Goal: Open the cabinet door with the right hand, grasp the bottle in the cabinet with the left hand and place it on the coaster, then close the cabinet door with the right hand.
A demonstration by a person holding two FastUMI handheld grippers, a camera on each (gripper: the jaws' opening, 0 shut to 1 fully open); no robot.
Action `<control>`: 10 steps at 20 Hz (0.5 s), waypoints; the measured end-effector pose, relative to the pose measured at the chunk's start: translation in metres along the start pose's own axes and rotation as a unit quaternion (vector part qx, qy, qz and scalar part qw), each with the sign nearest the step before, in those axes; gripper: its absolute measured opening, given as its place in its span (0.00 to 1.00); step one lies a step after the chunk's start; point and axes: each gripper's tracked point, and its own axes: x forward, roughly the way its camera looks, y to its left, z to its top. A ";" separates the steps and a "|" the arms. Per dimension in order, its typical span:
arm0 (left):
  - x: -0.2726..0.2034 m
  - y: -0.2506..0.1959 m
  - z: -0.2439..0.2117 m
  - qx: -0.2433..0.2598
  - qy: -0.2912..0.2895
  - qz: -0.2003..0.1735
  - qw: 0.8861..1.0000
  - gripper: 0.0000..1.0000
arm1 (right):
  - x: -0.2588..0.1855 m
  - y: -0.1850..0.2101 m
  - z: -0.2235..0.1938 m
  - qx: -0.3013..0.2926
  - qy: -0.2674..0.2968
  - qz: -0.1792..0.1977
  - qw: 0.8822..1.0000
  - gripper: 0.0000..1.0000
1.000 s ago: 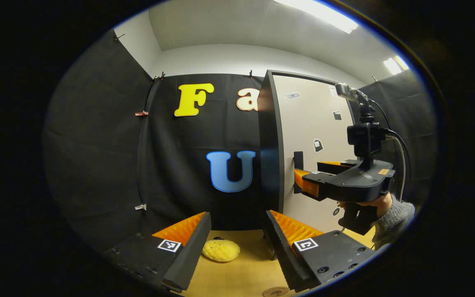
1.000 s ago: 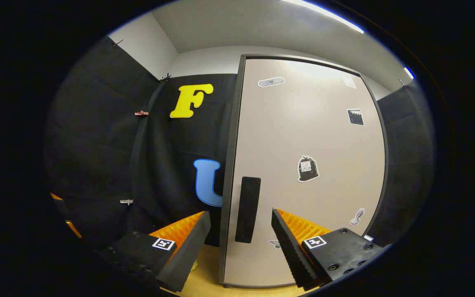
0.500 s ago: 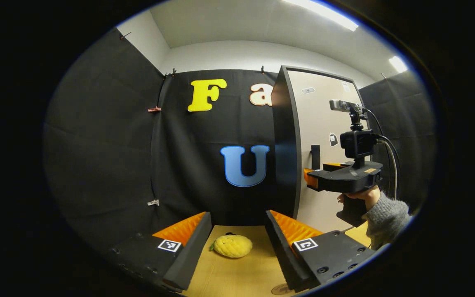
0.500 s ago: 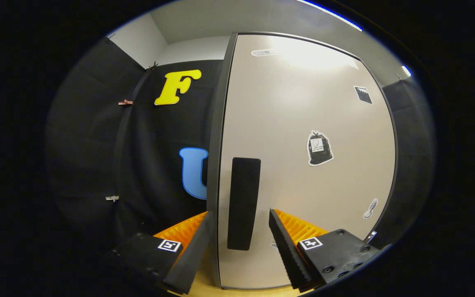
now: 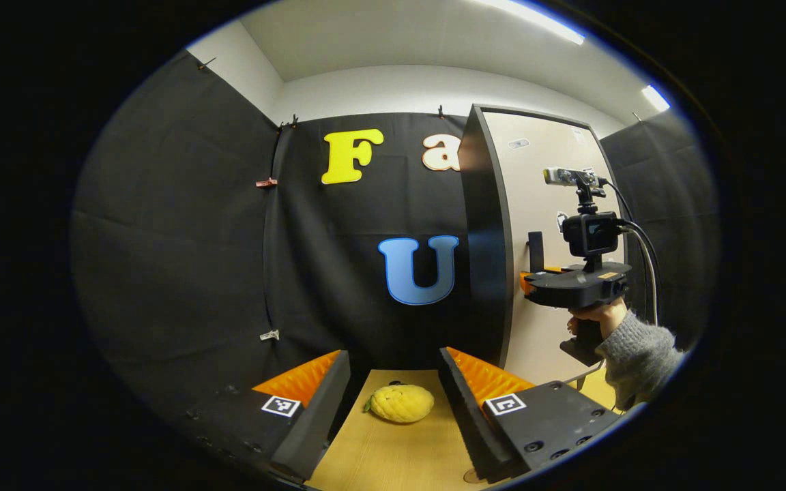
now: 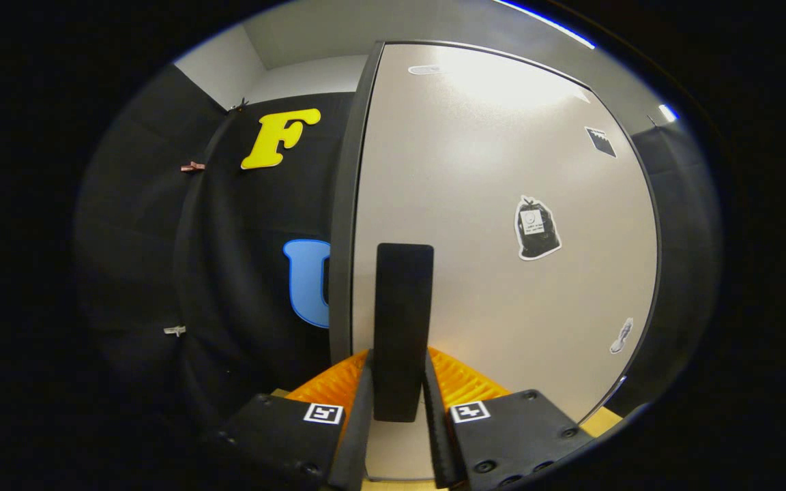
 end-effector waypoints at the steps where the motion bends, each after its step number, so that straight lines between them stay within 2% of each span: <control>1: 0.000 0.001 0.000 -0.003 0.001 0.001 1.000 0.83 | 0.000 0.000 -0.001 -0.007 0.000 -0.001 1.000 0.40; 2: -0.001 0.002 -0.001 -0.004 0.001 0.003 1.000 0.83 | -0.007 -0.002 0.002 -0.005 0.000 -0.003 1.000 0.40; 3: -0.002 0.004 0.000 -0.005 0.001 0.004 1.000 0.83 | -0.001 -0.002 -0.002 -0.005 0.006 -0.003 1.000 0.32; 4: -0.003 0.005 -0.001 -0.006 0.000 0.006 1.000 0.83 | -0.002 -0.001 -0.001 0.003 0.007 -0.003 1.000 0.31; 5: -0.004 0.005 -0.002 -0.006 0.001 0.007 1.000 0.83 | -0.001 -0.001 -0.002 0.000 0.012 -0.001 1.000 0.24; 10: -0.007 0.007 -0.001 -0.007 -0.001 0.006 1.000 0.83 | -0.010 0.001 -0.001 0.003 0.021 0.019 1.000 0.24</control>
